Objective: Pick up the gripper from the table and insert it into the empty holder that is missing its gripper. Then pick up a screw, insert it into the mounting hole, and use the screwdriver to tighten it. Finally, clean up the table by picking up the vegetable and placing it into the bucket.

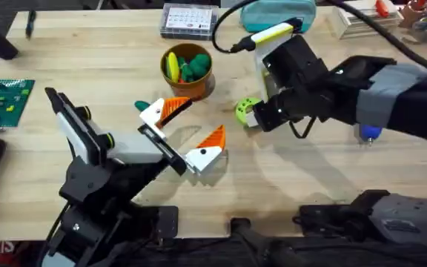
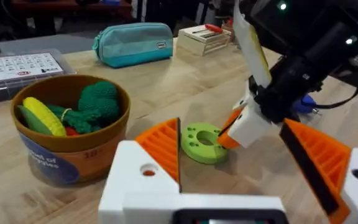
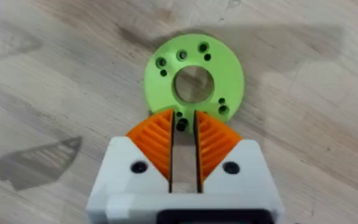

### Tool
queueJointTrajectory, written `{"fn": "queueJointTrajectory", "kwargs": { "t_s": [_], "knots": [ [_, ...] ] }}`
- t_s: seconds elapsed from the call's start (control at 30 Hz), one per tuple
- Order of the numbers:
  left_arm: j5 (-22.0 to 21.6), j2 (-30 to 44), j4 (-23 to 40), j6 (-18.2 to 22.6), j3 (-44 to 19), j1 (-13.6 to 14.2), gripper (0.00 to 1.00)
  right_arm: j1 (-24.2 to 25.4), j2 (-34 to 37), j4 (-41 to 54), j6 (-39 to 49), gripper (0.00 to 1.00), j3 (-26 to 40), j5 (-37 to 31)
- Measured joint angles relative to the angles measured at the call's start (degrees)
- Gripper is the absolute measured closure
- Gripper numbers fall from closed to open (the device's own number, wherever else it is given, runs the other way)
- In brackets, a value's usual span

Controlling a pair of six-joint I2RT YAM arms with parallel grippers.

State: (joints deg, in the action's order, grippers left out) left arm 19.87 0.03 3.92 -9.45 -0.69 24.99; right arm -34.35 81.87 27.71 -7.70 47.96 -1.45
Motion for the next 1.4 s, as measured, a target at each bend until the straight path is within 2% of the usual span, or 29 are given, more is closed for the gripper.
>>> {"fn": "queueJointTrajectory", "kwargs": {
  "t_s": [0.87, 1.13, 1.4],
  "knots": [
    [-0.01, 0.01, 0.0, 0.0, 0.0, 0.0, 0.018, -0.44, 1.9, 0.97, 0.0, 0.784, 0.76, -0.11],
    [-0.02, 0.0, 0.0, 0.0, 0.0, 0.0, 0.018, -1.11, 2.16, 0.7, 0.02, 0.847, 0.93, -0.44],
    [-0.02, 0.0, -0.01, 0.0, 0.0, 0.0, 0.018, -1.11, 2.17, 1.26, 0.02, 0.842, 0.97, -0.52]
  ]
}}
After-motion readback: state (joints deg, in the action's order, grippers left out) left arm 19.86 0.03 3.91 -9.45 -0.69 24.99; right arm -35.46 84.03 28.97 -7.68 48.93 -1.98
